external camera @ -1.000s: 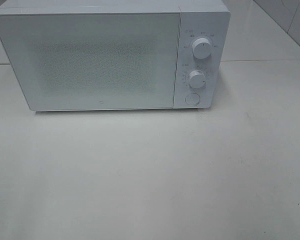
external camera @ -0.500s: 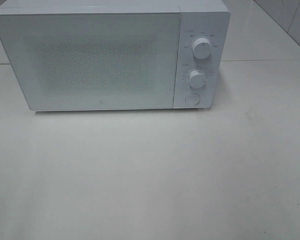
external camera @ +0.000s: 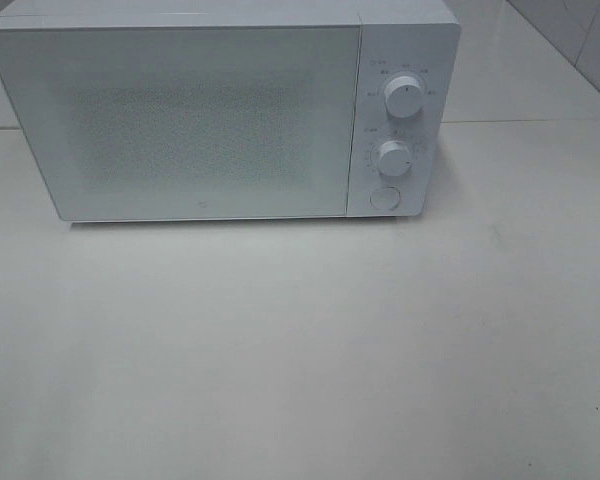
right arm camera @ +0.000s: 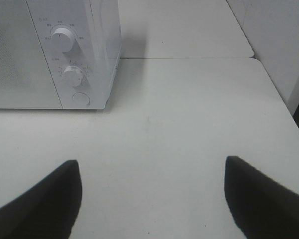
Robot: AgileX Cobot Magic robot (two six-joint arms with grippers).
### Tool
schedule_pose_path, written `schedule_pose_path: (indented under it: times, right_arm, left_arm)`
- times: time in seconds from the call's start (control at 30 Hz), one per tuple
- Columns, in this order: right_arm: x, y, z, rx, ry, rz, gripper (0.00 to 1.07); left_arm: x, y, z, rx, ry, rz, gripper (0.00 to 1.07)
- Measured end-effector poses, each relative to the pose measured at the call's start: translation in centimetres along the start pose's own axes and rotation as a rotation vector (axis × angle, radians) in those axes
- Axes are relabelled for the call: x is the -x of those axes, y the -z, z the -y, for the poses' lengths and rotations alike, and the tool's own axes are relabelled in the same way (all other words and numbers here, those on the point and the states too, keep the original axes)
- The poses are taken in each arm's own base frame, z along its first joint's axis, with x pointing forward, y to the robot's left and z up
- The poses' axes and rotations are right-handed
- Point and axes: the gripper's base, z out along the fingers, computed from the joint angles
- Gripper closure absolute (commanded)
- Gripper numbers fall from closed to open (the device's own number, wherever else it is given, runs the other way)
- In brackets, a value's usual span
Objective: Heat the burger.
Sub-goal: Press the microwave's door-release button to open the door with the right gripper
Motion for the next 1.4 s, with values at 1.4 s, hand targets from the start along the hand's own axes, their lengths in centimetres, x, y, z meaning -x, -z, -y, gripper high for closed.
schedule_pose_path:
  times: [1.4]
  right_arm:
    - [2.5, -15.7, -2.4, 0.109, -0.027, 0.111, 0.35]
  left_arm:
    - [0.0, 0.0, 0.0, 0.000, 0.000, 0.000, 0.09]
